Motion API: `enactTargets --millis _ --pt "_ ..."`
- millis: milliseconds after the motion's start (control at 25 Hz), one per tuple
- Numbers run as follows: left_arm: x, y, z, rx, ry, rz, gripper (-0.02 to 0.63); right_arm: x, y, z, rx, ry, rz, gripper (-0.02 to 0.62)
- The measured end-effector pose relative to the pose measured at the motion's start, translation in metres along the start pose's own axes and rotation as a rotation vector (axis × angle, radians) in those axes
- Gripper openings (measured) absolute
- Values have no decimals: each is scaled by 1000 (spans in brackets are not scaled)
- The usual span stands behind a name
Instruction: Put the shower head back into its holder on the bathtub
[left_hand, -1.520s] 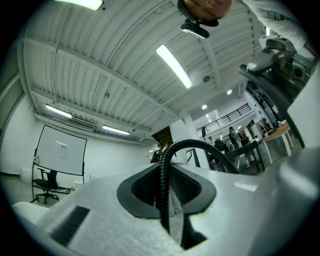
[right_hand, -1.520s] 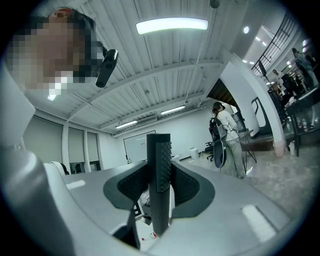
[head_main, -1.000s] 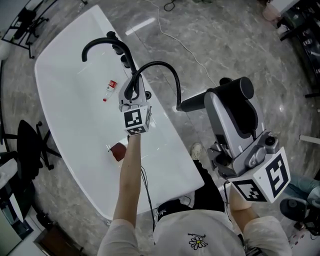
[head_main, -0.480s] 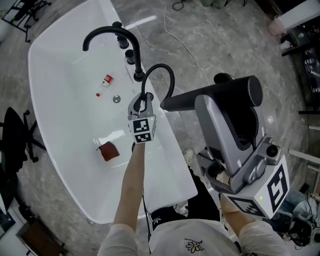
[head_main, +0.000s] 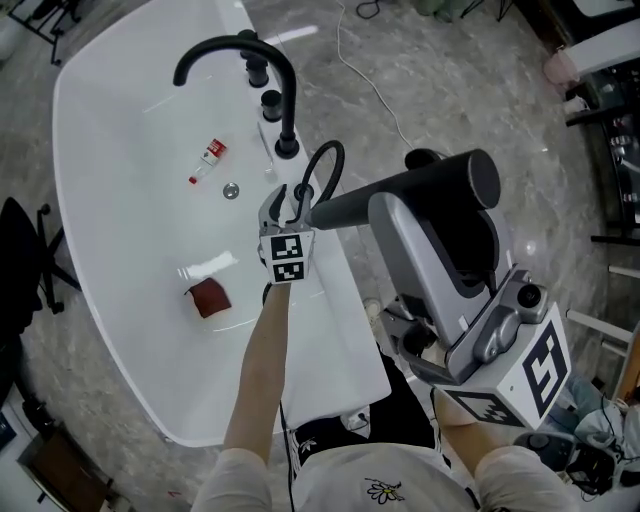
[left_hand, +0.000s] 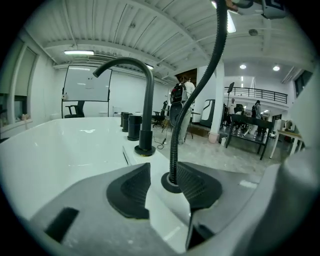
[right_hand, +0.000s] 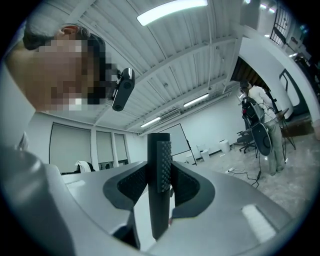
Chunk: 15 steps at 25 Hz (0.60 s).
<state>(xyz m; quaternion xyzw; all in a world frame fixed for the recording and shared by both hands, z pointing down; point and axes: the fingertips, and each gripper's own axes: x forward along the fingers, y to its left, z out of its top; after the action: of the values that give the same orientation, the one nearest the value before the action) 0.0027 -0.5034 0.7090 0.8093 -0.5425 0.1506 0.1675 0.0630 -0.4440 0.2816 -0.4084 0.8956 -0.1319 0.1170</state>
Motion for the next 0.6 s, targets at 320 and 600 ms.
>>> enactTargets --millis 320,600 --pt "-29 6 1 -18 -37 16 155 9 24 7 42 -27 64 141" --pt "-59 9 25 -46 -64 28 155 8 57 35 -48 -16 65 141"
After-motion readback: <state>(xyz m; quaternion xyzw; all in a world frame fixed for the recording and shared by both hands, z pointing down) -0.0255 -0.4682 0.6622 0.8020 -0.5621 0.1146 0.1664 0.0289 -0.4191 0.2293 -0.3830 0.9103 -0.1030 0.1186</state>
